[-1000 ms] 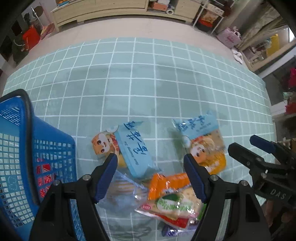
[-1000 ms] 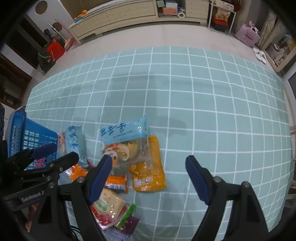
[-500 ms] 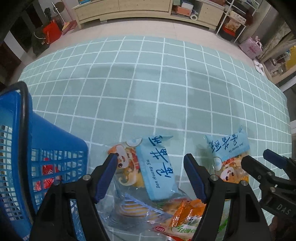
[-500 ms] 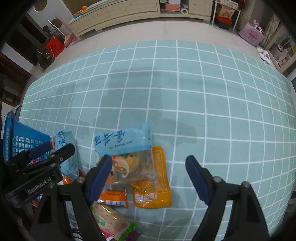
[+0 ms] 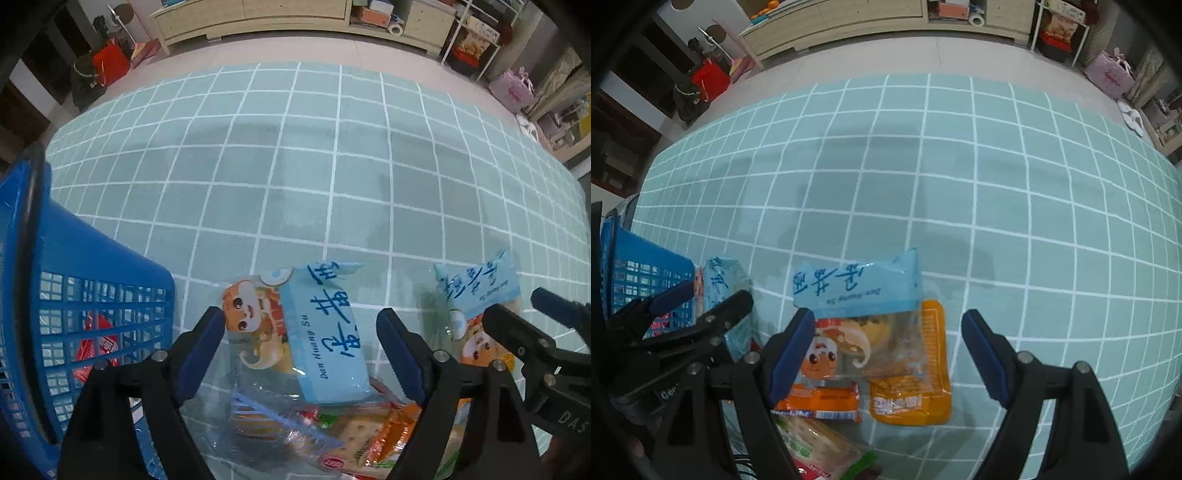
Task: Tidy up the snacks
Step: 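Close the left tool on one blue-labelled bag while the right tool grasps another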
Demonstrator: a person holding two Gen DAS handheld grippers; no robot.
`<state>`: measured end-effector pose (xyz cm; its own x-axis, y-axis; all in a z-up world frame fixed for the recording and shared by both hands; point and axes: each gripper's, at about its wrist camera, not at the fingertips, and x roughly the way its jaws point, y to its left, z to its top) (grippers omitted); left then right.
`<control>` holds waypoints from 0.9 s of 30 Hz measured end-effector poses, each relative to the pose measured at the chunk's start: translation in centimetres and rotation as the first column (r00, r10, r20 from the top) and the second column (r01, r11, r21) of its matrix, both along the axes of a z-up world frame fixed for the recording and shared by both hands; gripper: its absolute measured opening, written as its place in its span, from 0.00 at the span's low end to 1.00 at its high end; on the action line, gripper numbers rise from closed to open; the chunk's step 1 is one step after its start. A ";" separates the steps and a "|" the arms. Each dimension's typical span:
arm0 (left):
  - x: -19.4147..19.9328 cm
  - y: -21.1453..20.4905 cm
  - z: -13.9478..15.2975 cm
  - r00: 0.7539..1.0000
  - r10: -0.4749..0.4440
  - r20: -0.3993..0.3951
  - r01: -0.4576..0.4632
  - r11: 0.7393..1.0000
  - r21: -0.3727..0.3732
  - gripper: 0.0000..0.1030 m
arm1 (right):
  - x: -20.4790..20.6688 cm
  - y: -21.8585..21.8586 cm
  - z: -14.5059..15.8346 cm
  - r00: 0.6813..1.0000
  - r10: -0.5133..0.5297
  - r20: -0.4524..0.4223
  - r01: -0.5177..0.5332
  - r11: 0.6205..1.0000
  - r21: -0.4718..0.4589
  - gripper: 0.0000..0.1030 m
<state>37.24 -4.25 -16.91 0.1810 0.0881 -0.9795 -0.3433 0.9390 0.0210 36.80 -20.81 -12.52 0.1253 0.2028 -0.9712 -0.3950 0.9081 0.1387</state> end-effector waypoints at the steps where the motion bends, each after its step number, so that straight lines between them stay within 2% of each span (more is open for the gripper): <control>1: 0.0 -0.1 -0.2 1.000 -0.001 -0.004 0.001 1.000 0.012 0.80 | 0.0 0.1 -0.2 1.000 0.003 -0.005 -0.003 1.000 -0.010 0.82; 8: 0.1 1.1 -1.3 1.000 0.020 -0.011 -0.020 1.000 -0.018 0.80 | 0.0 1.0 -1.0 0.999 0.031 -0.026 -0.031 1.000 -0.003 0.82; 12: -0.4 1.2 -1.0 1.000 0.019 -0.012 -0.019 1.000 0.024 0.64 | -0.2 1.4 -0.8 0.999 0.049 -0.013 -0.049 0.999 -0.004 0.82; 13: -0.6 1.3 -0.9 1.000 0.012 -0.013 -0.012 0.999 0.035 0.62 | -0.3 1.5 -1.0 0.998 0.053 -0.019 -0.053 0.999 -0.006 0.82; 14: -1.6 0.3 -0.6 1.000 0.005 -0.010 -0.005 0.999 0.035 0.62 | -0.5 1.9 -1.2 0.998 0.062 -0.028 -0.062 0.998 -0.008 0.82; 24: -2.4 0.3 0.1 1.000 -0.012 0.003 0.012 0.999 0.030 0.60 | -0.7 2.4 -2.0 0.996 0.085 -0.022 -0.085 0.996 0.010 0.82; 27: -2.1 -0.4 -0.2 1.000 -0.019 0.006 0.019 1.000 0.023 0.60 | -1.1 2.2 -2.2 0.994 0.104 -0.015 -0.104 0.994 0.024 0.74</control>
